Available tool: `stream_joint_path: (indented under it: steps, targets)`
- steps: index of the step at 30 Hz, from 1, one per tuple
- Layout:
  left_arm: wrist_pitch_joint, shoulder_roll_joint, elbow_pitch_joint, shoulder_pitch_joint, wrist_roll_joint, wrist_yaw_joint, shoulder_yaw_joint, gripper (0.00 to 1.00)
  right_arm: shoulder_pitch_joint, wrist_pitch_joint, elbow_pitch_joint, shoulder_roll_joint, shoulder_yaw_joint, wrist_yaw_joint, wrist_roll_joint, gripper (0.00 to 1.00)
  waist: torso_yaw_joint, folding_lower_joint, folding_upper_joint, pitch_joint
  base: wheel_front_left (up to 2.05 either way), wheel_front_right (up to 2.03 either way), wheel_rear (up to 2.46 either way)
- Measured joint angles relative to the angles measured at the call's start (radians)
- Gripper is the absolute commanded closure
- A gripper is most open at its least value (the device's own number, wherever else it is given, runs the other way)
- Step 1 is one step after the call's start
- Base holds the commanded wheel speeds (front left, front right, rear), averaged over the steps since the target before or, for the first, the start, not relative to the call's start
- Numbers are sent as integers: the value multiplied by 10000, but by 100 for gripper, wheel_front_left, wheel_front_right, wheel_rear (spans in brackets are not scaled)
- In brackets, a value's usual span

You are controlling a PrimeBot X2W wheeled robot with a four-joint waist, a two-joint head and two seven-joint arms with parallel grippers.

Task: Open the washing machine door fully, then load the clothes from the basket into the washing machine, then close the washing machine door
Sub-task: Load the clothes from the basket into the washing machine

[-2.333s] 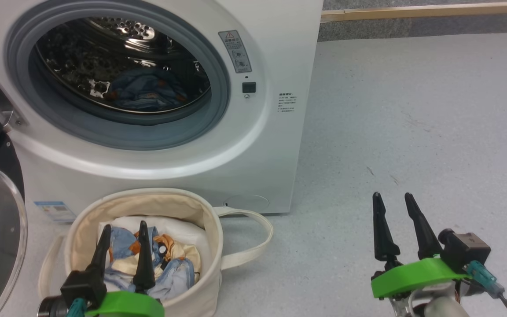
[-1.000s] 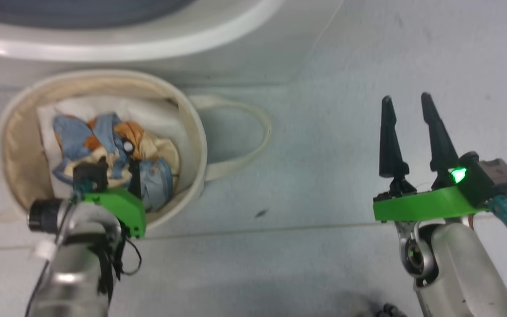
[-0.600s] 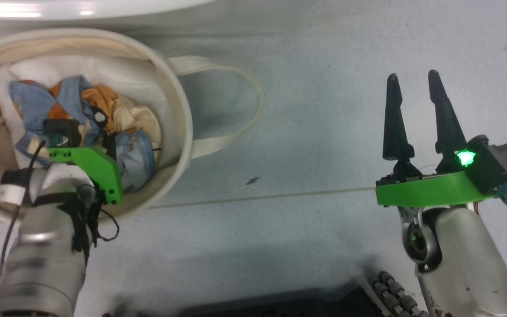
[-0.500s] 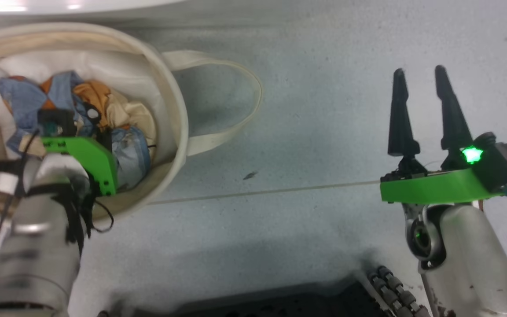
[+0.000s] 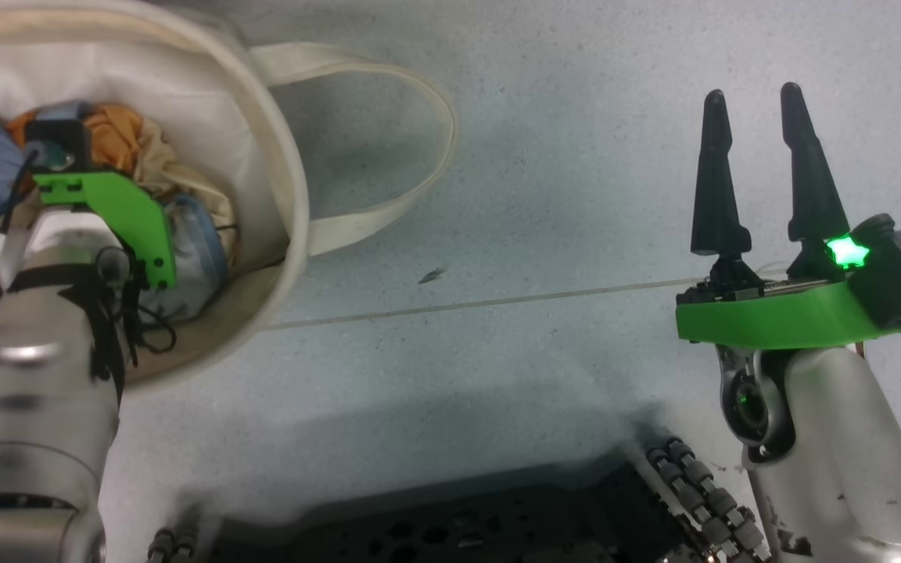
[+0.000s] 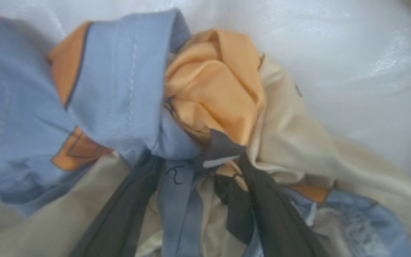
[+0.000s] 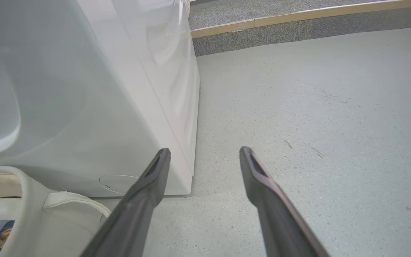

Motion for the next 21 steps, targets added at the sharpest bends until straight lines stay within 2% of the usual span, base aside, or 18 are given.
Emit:
stream_joint_path:
  steps: [4, 5, 6, 9, 13, 17, 21]
  targets:
    - [203, -58, 0, -143, -188, 249, 84, 0, -42, 0, -6, 0, 61, 0, -96, 0, 0, -1, 0, 187, 0, 0, 0]
    - [132, -86, 4, -173, -244, 244, 104, 25, -63, 0, -6, 0, 75, 0, -115, 0, 13, 0, 0, 215, 0, 0, 0]
    - [-71, -117, 10, -187, -257, 232, 92, 100, -108, 0, -6, 0, 69, 0, -121, 0, 35, 0, 0, 229, 0, 0, 0]
    - [-604, -194, 19, -192, -326, 75, 94, 100, -217, 0, -10, 0, 13, 0, -203, 0, 110, 0, 0, 189, 0, 0, 0]
    - [-1057, -184, 33, -175, -368, 190, 58, 100, -248, 0, -10, -2, 8, 0, -203, 0, 177, -1, 0, 20, 0, 0, 0]
    - [-2474, 115, 35, -154, -23, 1018, -159, 100, -317, 0, 0, -2, 63, 0, -167, 0, 202, -1, 0, -345, 0, 0, 0]
    - [-3287, 263, -2, -69, -268, 1145, 52, 100, -314, 0, 111, -2, 104, 0, -63, 0, 227, -1, 0, -818, 0, 0, 0]
